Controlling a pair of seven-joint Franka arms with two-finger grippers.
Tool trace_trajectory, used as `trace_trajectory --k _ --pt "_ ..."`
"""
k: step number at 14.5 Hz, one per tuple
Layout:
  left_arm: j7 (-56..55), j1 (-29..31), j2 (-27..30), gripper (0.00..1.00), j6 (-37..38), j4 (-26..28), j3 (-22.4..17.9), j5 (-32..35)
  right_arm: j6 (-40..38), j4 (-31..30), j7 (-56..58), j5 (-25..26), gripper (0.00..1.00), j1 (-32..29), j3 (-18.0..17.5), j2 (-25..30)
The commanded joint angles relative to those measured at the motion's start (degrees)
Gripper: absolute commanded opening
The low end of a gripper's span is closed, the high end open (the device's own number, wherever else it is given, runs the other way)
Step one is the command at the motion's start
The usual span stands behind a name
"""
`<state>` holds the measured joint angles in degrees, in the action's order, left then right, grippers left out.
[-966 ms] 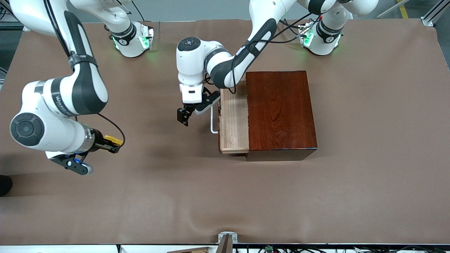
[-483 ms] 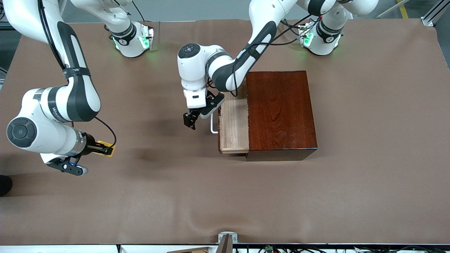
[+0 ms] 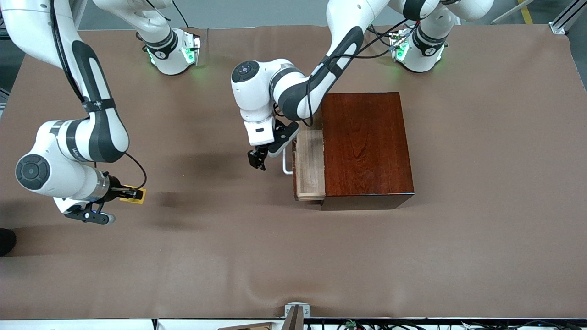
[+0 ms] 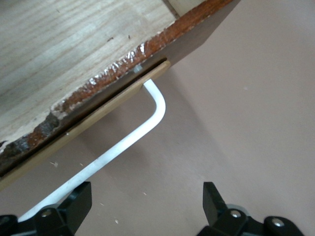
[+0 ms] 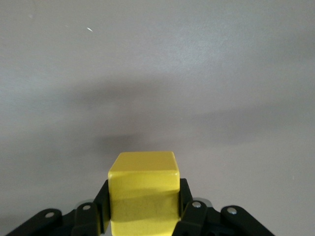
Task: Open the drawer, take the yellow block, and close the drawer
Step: 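Push the drawer shut with the left gripper while the right gripper holds the cube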
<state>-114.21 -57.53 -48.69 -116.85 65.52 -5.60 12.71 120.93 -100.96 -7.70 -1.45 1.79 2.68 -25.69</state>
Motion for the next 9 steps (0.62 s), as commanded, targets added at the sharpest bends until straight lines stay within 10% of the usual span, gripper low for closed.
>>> trace_trajectory --k 1,9 --pt "2.76 0.67 1.05 1.00 6.26 -0.40 -0.64 1.62 5.61 -6.42 6.36 0.66 0.00 -4.15 -1.19 2.40" --pt "4.00 1.11 0.96 1.00 15.41 0.31 -0.73 1.79 14.32 -13.55 11.48 0.66 0.00 -6.98 -1.10 1.61"
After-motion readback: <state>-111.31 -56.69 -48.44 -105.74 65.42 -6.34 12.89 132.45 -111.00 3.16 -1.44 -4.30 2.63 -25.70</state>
